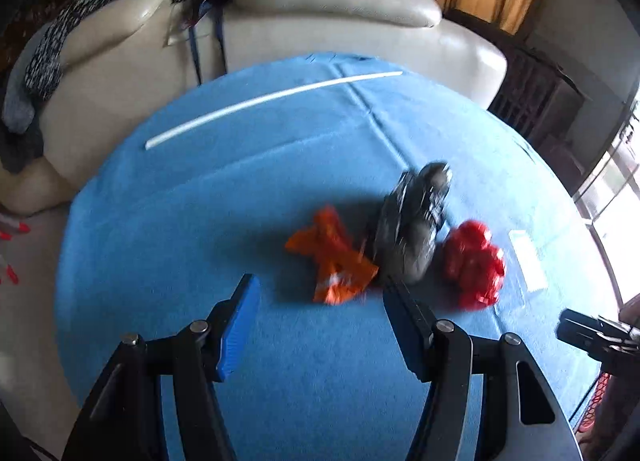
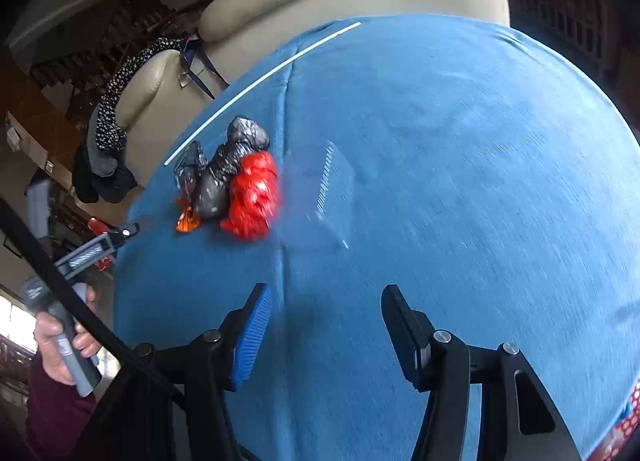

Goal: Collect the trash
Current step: 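Grasp the orange bag with the left tool while the right tool grasps the clear plastic tray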

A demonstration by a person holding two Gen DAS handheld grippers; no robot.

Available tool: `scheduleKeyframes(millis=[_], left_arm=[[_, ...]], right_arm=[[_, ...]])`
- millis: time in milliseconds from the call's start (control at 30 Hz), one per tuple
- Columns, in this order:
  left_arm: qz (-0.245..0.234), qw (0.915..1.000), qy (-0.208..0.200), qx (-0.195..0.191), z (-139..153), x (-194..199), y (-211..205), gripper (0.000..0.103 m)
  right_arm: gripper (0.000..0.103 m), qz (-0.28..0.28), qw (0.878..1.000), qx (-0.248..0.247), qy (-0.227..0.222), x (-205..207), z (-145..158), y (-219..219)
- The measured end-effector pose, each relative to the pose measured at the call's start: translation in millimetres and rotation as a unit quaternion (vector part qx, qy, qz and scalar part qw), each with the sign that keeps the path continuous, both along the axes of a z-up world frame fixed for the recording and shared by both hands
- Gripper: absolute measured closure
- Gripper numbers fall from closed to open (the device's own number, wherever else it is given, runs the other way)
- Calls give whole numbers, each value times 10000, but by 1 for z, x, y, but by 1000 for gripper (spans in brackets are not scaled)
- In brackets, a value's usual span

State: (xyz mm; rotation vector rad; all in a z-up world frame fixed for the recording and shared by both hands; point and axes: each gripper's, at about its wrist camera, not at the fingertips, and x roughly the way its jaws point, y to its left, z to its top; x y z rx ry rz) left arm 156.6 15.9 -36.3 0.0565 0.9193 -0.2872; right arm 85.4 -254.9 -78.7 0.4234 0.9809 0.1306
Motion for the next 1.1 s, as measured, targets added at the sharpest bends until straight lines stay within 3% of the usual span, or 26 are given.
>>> scheduleKeyframes(millis=[133, 367, 500, 600, 667, 767, 833, 867, 1100], left_arm=[[29, 9995, 289, 155, -15, 17, 2, 34], [292, 9968, 614, -430, -22, 41, 14, 34], [435, 9934, 900, -560, -29, 61, 13, 34], [524, 9899, 1170, -601, -41, 76, 9, 34], [547, 9889, 1244, -600, -47, 81, 3, 37], [495, 9889, 1255, -620, -50, 80, -6, 47], [408, 9889, 1287, -622, -53, 79, -13, 71], [396, 9892, 1303, -534, -55, 78, -17, 75], [378, 9917, 1191, -301, -54, 49, -12, 76]], right_arm=[[33, 69, 9999, -140, -73, 23, 2, 15], [33, 79, 9984, -567, 0, 53, -4, 33], [34, 19, 9953, -964, 25, 73, -9, 43], [37, -18, 9948, -1001, 201, 86, -17, 43], [54, -112, 9943, -1035, 222, 90, -21, 39], [55, -127, 9954, -941, 139, 89, -20, 31], [56, -136, 9956, -927, 97, 86, -19, 26], [56, -105, 9956, -925, 72, 84, -19, 24], [56, 68, 9962, -840, -198, 54, -12, 7]])
